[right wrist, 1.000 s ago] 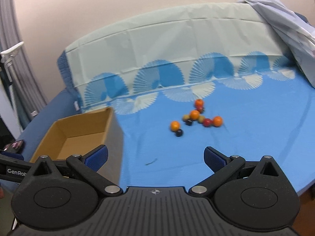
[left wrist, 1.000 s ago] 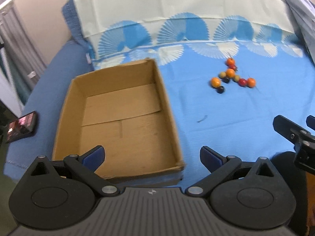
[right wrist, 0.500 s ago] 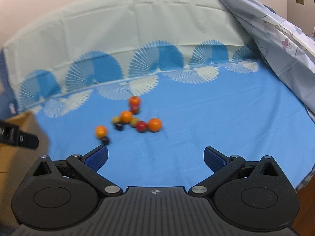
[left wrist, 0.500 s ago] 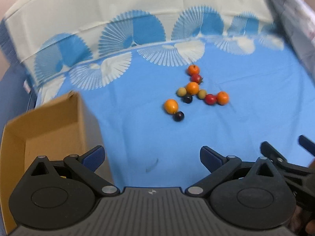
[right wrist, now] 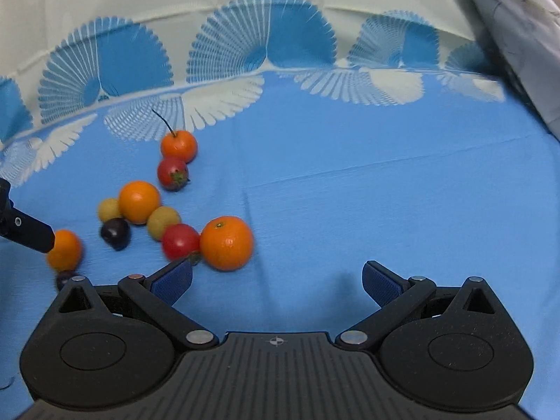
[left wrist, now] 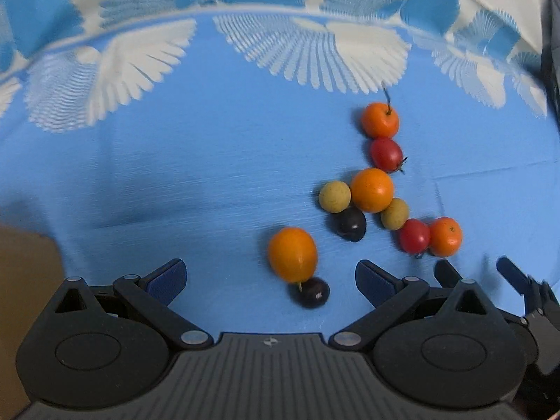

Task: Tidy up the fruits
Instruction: 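Move both tools toward the cluster of fruits beside the box, then grasp a mandarin orange with the right tool while the left tool grasps another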

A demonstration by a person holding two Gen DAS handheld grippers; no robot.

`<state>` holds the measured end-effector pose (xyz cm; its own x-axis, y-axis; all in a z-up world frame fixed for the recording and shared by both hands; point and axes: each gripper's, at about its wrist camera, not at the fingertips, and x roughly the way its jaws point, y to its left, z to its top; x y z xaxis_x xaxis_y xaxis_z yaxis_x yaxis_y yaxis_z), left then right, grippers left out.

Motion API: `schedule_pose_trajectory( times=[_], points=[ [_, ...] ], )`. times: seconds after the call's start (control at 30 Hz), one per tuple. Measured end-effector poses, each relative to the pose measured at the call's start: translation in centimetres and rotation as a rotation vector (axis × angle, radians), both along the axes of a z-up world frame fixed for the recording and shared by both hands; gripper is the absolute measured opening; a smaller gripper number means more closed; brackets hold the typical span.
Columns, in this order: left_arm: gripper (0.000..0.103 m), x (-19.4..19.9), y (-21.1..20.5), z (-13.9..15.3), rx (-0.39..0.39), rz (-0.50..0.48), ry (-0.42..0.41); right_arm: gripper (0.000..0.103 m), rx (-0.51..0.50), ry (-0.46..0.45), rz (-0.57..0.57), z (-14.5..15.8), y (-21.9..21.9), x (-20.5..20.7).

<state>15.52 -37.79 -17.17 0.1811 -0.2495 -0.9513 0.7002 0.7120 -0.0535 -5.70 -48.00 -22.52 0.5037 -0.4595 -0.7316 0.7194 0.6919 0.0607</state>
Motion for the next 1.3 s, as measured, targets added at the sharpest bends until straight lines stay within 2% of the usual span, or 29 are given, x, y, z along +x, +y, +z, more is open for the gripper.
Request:
schedule_pose_trajectory(
  times=[0.1,0.13,0.23,0.33,0.5,0.57,0.6,0.63,0.67,0.7,0.73,0.77,0.83,1.0,1.17,1.3],
  points=[
    [0.103,0.8,-1.2,-1.5,0.051,-0.017,-0.017,0.103,-0.032,0.054,0.004,-2.0,-0.8,1.5],
    [0.103,1.0,-1.4,-1.9,0.067,-0.019,-0.019,0.103,-0.047,0.025,-0.006,-2.3,-0.9,1.5],
    [0.103,1.8,-1.7,-3.9,0.137,-0.009,0.000,0.103,-0.096,0.011,-0.008,-2.6,-0.4,1.6],
    [0.103,1.9,-1.2,-4.3,0.118,0.001,0.000,0.102,-0.126,-0.001,-0.003,-2.9,-0.4,1.7],
    [0.101,2.2,-1.9,-4.1,0.154,-0.016,0.008,0.102,-0.124,0.035,0.023,-2.4,-1.2,2.8],
    [0.089,2.3,-2.3,-3.5,0.149,-0.031,0.007,0.101,-0.122,0.053,0.024,-2.2,-1.1,3.0],
    [0.077,2.4,-2.2,-3.1,0.136,-0.025,0.017,0.097,-0.124,0.059,0.026,-2.1,-1.1,3.1],
    [0.064,2.5,-2.1,-2.7,0.121,-0.008,0.027,0.087,-0.121,0.050,0.037,-2.0,-0.9,3.0],
    [0.056,2.5,-2.0,-2.4,0.104,0.003,0.045,0.082,-0.111,0.037,0.050,-1.9,-0.8,3.0],
    [0.038,2.6,-1.9,-2.1,0.087,0.009,0.068,0.064,-0.115,0.030,0.059,-1.8,-0.6,3.0],
    [0.039,2.5,-1.7,-1.8,0.080,0.020,0.082,0.043,-0.121,0.029,0.074,-1.6,-0.3,3.1],
    [0.039,2.6,-1.5,-1.6,0.083,0.036,0.083,0.040,-0.131,0.034,0.094,-1.3,0.0,3.2],
    [0.039,2.3,-1.1,-1.2,0.077,0.046,0.079,0.040,-0.125,0.045,0.108,-0.9,0.4,3.4],
    [0.039,1.7,1.6,1.1,0.020,0.078,0.057,0.040,-0.098,-0.006,0.082,1.0,0.9,1.7],
    [0.039,-1.9,5.7,4.6,-0.035,0.059,0.040,0.040,-0.083,-0.057,0.046,4.4,3.3,-2.2],
    [0.039,-5.8,10.4,7.8,-0.085,0.059,0.025,0.040,-0.077,-0.116,0.074,8.1,7.4,-5.8]
  ],
)
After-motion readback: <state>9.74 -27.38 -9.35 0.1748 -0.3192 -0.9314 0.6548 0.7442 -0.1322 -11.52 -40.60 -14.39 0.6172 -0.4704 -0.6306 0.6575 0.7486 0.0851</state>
